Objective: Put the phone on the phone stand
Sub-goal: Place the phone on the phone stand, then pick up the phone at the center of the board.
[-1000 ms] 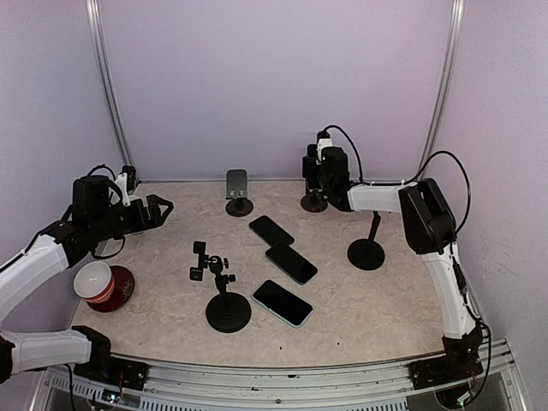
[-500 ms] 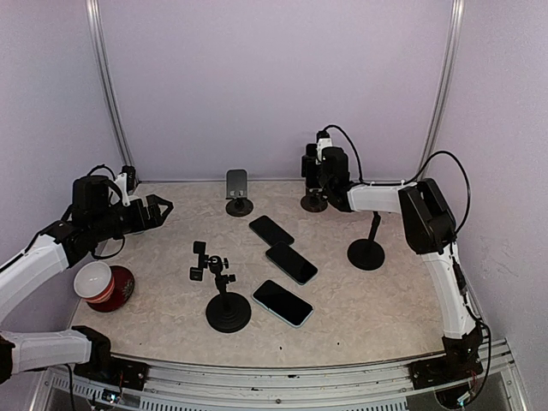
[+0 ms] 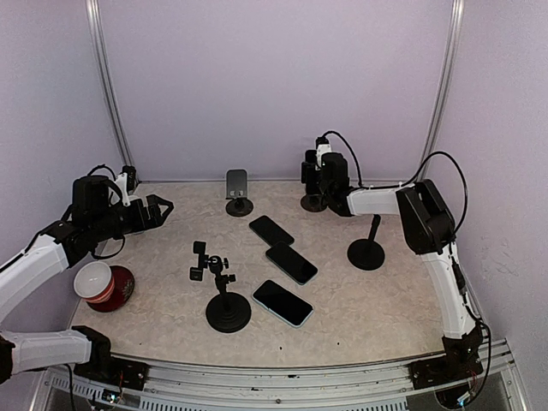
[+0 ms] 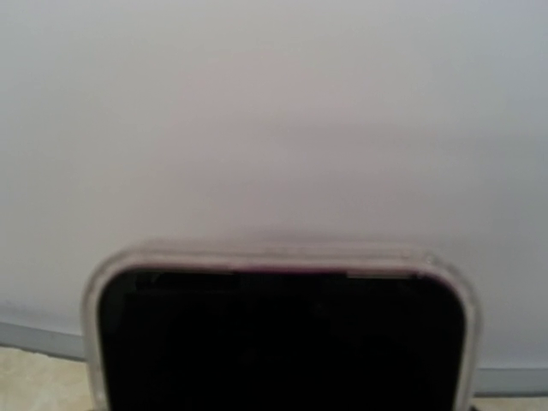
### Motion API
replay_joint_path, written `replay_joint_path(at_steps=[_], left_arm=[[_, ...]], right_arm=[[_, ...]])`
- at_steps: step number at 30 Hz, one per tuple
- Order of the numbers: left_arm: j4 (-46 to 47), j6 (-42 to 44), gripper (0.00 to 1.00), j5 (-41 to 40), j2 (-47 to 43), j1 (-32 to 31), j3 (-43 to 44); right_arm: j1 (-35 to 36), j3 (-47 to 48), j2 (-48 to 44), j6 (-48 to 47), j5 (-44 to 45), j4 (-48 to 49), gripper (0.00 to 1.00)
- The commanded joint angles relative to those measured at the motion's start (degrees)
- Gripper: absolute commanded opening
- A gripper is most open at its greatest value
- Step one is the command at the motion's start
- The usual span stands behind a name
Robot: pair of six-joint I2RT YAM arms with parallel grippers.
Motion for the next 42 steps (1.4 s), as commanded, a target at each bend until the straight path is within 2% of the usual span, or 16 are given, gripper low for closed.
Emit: replay_joint_path(at_steps=[1,7,13,21,26,29,36,42], left_arm=[[1.6,-0.1,0.99,0.7,-0.4,0.3,-0.6],[1.6,-0.1,0.99,0.7,-0.5,0.3,-0.6],[1.6,-0.1,0.99,0.7,-0.7,0.3,-0.6],[1.5,-0.1,0.99,0.5,-1.1,0.2,-0.6],[1.4,-0.1,0.99,0.3,-1.4,0.3,-0.6],[1.2,-0.1,0.99,0.2,-1.7,0.3,-0.5],[1.0,0.1,0.99,-0.7,-1.2,0.3,-0.3],[1.6,1.2,0.99,-4.8,0.1,0.2,-0.7]], right_arm=[[-0.6,-1.0,-0.3,1.1,-0.6,3.3,0.59],[-0.6,-1.1,-1.8,1.4,-1.2,0.4,0.76],[-0.5,-3.0,-5.5,2.6,-1.5,-1.9,1.0],[0.3,-6.5,-12.6,3.9,-3.4,-6.2,1.0],[1.6,-9.2,-18.1,5.7,-5.2,-11.0,1.0],[2.8,-9.3,-21.3,7.7,-7.1,-17.1,1.0],[5.4,-9.7,-28.7,15.8,-16.2,-27.8,1.0],[5.7,-12.4,-33.4,21.4,-22.0,-29.3,1.0]])
